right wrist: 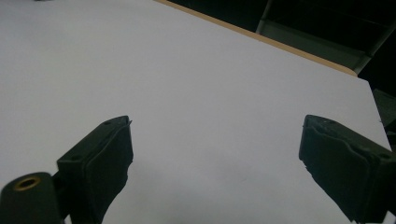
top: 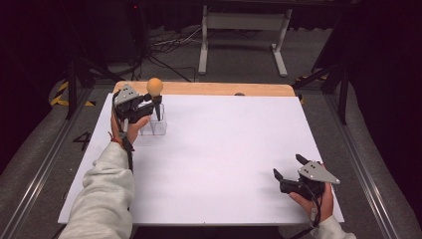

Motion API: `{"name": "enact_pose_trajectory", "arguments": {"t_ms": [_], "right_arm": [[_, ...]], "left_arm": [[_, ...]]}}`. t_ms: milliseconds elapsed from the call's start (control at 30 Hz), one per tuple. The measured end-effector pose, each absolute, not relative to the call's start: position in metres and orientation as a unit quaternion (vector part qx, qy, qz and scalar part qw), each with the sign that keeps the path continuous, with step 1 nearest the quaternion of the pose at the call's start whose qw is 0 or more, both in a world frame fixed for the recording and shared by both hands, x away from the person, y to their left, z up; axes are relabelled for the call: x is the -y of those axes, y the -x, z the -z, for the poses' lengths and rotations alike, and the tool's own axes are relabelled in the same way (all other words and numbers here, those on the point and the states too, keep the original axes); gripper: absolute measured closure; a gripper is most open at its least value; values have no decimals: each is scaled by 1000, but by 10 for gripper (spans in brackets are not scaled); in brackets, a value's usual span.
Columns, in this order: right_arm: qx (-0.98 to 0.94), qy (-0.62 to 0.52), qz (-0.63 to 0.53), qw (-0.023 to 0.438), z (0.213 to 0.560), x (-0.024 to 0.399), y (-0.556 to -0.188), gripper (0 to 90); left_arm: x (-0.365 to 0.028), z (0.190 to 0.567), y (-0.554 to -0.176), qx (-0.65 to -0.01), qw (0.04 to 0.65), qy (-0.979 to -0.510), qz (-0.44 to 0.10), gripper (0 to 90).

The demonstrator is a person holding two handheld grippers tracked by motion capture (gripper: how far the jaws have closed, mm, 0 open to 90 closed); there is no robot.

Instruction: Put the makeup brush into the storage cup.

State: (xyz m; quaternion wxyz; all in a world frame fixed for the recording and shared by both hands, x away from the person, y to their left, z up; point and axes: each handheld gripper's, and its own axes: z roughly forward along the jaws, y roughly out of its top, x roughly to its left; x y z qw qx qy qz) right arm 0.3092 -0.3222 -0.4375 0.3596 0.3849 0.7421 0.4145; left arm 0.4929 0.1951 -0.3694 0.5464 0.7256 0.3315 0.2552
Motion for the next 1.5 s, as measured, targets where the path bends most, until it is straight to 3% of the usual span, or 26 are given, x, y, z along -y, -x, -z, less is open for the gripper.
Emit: {"name": "enact_pose_trajectory", "arguments": {"t_ms": [1500], "right_arm": [[-743,-385,-413,359,437,322,-309,107]], "left_arm": [[-201,388,-489,-340,537,-733,-242,660]]}}
